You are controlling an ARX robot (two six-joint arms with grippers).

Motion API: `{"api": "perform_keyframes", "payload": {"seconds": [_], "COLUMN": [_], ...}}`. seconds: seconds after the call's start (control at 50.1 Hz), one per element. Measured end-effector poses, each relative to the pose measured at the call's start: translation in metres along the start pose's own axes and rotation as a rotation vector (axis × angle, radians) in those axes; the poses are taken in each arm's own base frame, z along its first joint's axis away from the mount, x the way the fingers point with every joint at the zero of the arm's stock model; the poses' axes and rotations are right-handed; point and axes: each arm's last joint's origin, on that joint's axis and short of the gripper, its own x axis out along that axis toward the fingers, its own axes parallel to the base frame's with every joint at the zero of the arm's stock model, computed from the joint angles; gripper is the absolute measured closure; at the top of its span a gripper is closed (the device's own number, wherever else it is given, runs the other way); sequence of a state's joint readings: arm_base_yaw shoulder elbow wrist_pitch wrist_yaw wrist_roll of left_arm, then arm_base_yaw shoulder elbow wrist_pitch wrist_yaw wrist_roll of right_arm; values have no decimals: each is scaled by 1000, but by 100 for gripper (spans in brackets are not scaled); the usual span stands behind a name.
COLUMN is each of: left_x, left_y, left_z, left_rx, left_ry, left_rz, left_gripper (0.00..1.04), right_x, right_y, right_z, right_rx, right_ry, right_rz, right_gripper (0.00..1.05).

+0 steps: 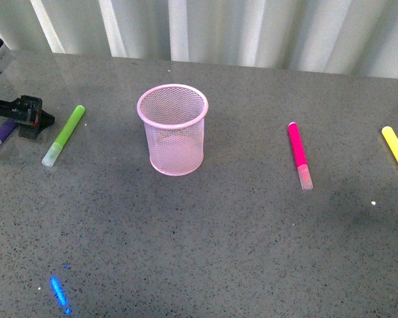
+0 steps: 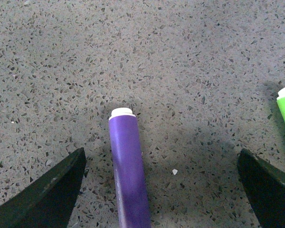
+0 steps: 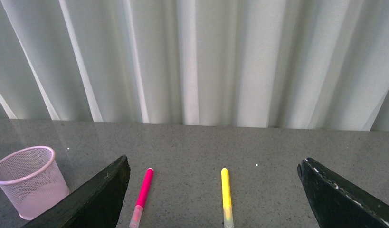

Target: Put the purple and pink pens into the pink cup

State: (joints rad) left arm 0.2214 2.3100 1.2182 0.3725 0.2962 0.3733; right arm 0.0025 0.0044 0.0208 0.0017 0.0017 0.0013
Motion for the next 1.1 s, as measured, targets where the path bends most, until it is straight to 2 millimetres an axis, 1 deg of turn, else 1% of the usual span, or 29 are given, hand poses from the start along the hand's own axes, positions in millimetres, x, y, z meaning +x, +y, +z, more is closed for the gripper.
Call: {"api": "perform_keyframes", "payload": {"seconds": [0.12,0.259,0.279,0.319,0.499,0.538,0.558,0.798,0.858,0.977,1.077,1.097], "left_x": [0,-1,-2,-3,-6,-6,-7,-10,-13,-23,-40,-48], "left_y": [-1,-4,-5,-6,-6,-5,-5,-3,-3,-1,-2,-4], "left_z": [0,1,2,2,4,4,5,9,12,27,49,57], "left_rx": [-1,-2,-2,2,6,7,8,1,-5,-34,-66,-73], "left_ry": [2,34,37,50,73,75,75,56,32,-62,-204,-260], "left_rz": [-3,-10,-11,-24,-33,-24,-20,10,19,47,57,57], "left_gripper": [24,49,51,58,81,89,91,92,92,92,92,92], "right_x": [0,0,0,0,0,0,0,0,0,0,0,0], "right_y": [0,0,0,0,0,0,0,0,0,0,0,0], "right_z": [0,0,0,0,0,0,0,0,0,0,0,0], "right_rx": [0,0,0,0,0,0,0,0,0,0,0,0], "right_ry": [0,0,0,0,0,0,0,0,0,0,0,0], "right_rz": [0,0,0,0,0,0,0,0,0,0,0,0], "right_gripper": [7,7,7,7,7,7,7,7,7,7,7,7]}}
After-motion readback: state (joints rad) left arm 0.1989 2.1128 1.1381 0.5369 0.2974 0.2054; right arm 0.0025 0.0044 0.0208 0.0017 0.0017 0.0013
